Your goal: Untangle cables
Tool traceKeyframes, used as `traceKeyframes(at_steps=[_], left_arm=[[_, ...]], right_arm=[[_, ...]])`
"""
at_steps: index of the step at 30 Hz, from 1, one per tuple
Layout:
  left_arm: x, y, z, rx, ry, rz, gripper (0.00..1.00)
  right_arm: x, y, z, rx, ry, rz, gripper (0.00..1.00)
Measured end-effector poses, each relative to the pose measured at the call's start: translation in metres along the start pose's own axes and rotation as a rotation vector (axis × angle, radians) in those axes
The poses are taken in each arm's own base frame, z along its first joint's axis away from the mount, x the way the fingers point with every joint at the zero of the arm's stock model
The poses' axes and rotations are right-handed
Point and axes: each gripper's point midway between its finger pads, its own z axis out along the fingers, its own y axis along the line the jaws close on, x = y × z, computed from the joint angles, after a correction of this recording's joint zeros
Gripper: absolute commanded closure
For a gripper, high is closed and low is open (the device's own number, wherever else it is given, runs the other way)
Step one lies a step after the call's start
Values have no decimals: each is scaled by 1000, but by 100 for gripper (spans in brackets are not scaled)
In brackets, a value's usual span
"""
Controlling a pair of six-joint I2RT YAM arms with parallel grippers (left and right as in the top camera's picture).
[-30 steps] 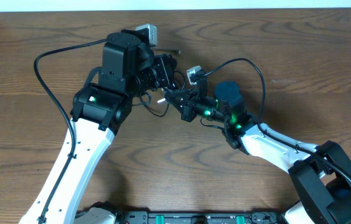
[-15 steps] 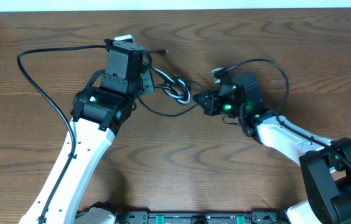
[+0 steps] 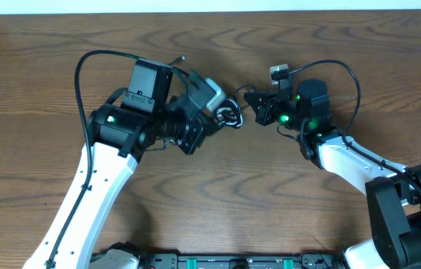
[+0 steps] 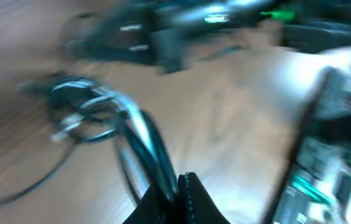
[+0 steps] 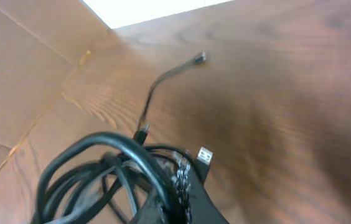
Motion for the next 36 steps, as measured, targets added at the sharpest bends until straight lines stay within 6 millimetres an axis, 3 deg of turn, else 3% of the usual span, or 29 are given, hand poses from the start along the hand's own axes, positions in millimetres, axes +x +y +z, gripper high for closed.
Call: traceKeyframes(at_steps=[8,13,18,25,31,36], left_arm=[[-15,-77,1,345,-99,213,93],[-16,-124,6,495,-109,314,92],[-16,-163,12,587,-113,416,93],[-15,-176,3,601,-129,454,92],[-16,-190,-36,563,-214,529,92],[-18,-189,-71,425,-298,599,93]], right_arm=[[-37,8,-3,2,-155,-181,99],[-68,22,-10,-10,-291,-370,99],[-78,35,-15,-38,-345,-517,99],[-74,44,-15,-63,-343,-689,99],[-72,44,-15,-65,-335,-745,99],[-66,27,-15,-39,-285,-722,99]])
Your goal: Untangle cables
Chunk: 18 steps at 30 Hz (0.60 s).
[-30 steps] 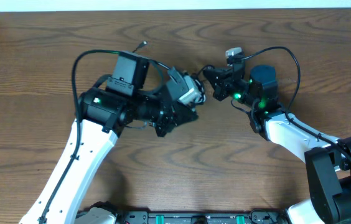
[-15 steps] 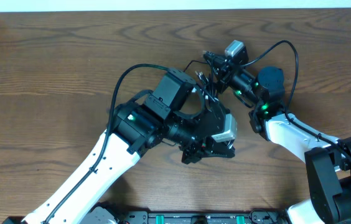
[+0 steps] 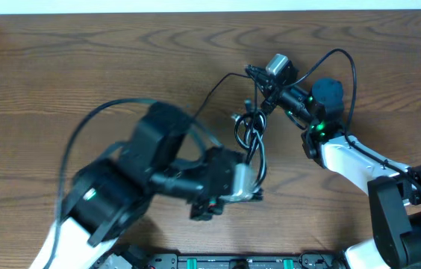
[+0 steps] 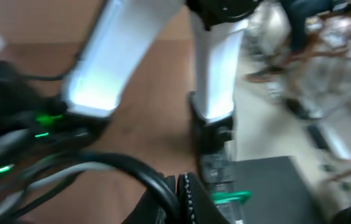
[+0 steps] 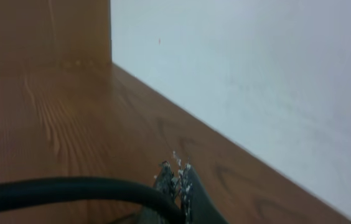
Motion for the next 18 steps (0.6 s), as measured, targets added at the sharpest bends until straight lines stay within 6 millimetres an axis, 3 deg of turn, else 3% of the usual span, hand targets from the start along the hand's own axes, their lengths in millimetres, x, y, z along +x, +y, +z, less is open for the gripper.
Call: traceKeyframes(at_steps=[7,13,18], left_arm=[[-4,25,-38,-339,49,116,93],[5,74,-72,-690,139,58,93],[17,114,-117,-1037,196,-65,93]], right_arm=[[31,12,-3,-60,120,84,99],[66,13,-12,-50,260,184,99],[90,-2,-25,16,353,243,99]])
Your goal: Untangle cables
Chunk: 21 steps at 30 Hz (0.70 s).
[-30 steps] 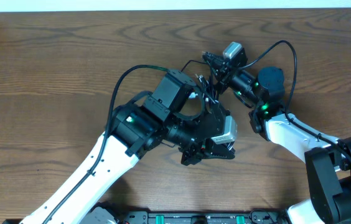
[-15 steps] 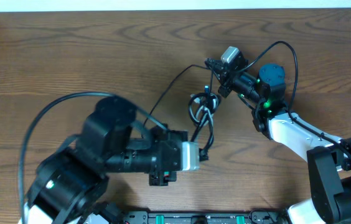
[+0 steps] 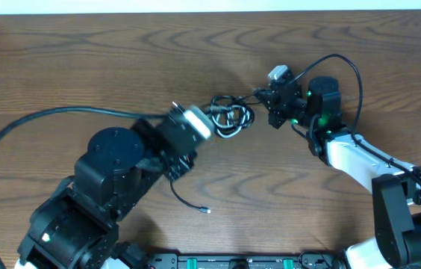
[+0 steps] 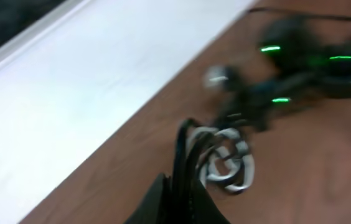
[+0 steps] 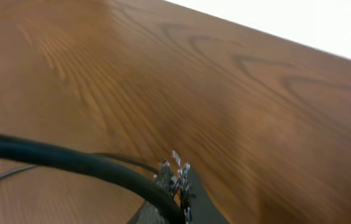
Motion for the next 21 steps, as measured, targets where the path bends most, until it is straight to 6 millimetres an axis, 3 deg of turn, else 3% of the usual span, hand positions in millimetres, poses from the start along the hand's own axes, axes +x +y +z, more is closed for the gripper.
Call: traceKeyframes(at_steps=[4,7,12,17,19,21], left_arm=[[13,40,0,-243,73,-102,92],[21,73,-11,-438,92,-209,92],[36,106,-27,-630,102,-357,92],[42,123,-38,-735,87,-452,92],[45,126,-39,-763,90,-470,93],[46,126,-33,-761,103,-470,92]], right_arm=[[12,-16,-7,40,41,48,99],[26,-39,-19,97,85,118,99],[45,-76,-43,194,124,238,96],[58,-112,-66,318,128,350,75],[59,-119,-70,344,127,361,71],[60,-119,-70,349,131,369,42]])
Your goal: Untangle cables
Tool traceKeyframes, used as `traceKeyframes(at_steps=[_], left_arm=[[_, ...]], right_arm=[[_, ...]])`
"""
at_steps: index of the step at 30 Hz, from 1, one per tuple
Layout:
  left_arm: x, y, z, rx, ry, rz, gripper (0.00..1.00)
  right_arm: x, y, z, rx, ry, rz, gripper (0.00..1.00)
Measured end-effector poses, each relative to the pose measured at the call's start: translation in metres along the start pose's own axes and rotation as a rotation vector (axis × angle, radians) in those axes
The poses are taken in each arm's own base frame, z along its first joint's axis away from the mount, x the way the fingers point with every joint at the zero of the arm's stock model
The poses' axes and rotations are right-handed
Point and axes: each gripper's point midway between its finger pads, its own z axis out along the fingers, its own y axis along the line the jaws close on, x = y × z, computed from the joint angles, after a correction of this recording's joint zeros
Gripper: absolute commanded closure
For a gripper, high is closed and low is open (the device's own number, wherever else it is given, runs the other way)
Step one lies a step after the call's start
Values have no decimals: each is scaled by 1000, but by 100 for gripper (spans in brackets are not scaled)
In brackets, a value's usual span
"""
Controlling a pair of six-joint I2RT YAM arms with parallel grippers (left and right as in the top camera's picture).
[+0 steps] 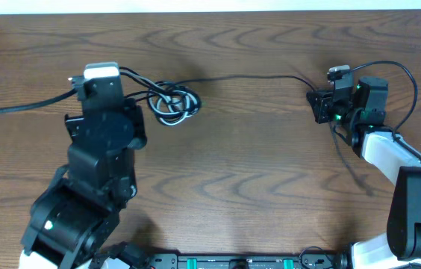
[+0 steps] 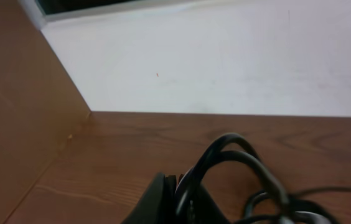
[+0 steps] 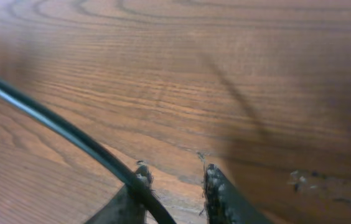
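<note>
The tangled bundle (image 1: 173, 103) of black and grey cables lies at the back left of the table. My left gripper (image 2: 178, 188) is shut on black strands of it, and the loops (image 2: 241, 163) rise just ahead of the fingers. From the bundle one black cable (image 1: 240, 77) runs straight to the right, to my right gripper (image 1: 318, 105). In the right wrist view that gripper (image 3: 177, 180) stands open. The cable (image 3: 70, 132) rests against its left finger (image 3: 139, 182), apart from the right finger.
A brown box wall (image 2: 20, 106) stands at the table's far left, and a white wall (image 2: 225, 56) runs along the back edge. My left arm's own black lead (image 1: 16, 107) trails off to the left. Another thin lead (image 1: 348, 161) lies beside the right arm.
My left gripper has moved from mid-table to the back left with the bundle. My right gripper has moved right and opened. One black cable now stretches between them.
Both grippers were shut on the bundle close together at mid-table. Then the left was lower toward the front and the right farther back, with cable between them. Then they were close again at mid-table. Now they are far apart, with one cable drawn out.
</note>
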Motion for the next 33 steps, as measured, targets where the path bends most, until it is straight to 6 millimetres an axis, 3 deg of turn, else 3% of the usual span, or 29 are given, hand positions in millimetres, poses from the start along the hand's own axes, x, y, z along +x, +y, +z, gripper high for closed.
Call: traceKeyframes(at_steps=[4,11,22,29,33], left_arm=[[11,-31,14,103,53,16,92],[32,-87,25,329,152,28,93],[59,-135,34,509,269,55,92],[80,-181,77,543,314,69,93],[88,-207,85,624,331,60,92]], right_arm=[[1,4,0,-18,3,12,23],[1,19,0,-98,7,16,1],[11,74,2,-307,49,-12,1],[24,114,5,-405,97,-51,1],[29,129,5,-441,116,-65,1]])
